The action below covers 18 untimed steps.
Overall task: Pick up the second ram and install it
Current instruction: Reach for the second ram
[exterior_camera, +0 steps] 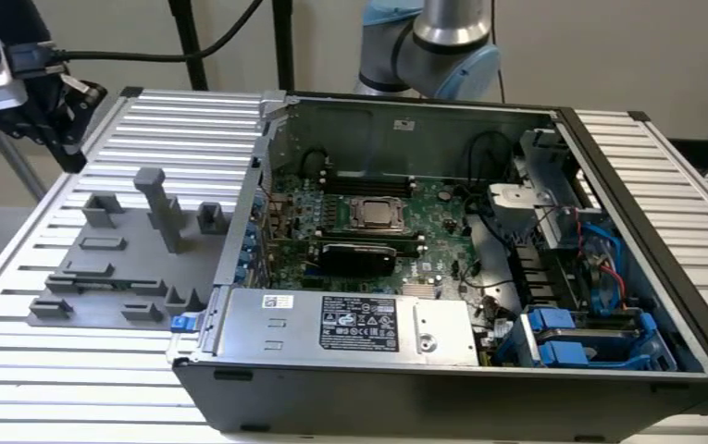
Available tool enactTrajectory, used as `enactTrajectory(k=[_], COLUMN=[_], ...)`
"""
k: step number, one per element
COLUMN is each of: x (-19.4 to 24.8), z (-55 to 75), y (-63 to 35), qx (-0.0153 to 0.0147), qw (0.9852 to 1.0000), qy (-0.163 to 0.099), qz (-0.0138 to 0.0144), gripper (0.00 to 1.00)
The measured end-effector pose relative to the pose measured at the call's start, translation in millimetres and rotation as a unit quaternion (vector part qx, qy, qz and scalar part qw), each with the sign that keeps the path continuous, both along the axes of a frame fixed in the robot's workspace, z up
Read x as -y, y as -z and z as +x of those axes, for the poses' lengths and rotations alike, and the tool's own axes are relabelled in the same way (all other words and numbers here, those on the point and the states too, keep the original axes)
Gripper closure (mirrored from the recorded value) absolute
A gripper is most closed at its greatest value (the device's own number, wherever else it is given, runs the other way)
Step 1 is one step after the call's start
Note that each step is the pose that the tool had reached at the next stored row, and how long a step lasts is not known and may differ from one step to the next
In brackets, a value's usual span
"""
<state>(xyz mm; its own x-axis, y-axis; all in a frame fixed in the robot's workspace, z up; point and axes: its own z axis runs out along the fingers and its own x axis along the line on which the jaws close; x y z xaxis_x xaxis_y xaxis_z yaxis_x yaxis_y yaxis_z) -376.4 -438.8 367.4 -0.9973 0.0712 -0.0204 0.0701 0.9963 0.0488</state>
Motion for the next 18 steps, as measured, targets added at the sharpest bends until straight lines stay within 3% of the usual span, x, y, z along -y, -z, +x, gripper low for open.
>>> enactTrajectory(k=[4,10,18], x=[1.8,3.1,3.1], z=[-9.9,-13.7,-13.7], y=[6.6,16.8,17.1], qx=[-0.0005,-0.0014,-0.0016], qw=[1.0000,1.0000,1.0000], qy=[0.000,-0.005,-0.007], qz=[0.0000,0.0000,0.0000], gripper=[1.00,1.00,1.00])
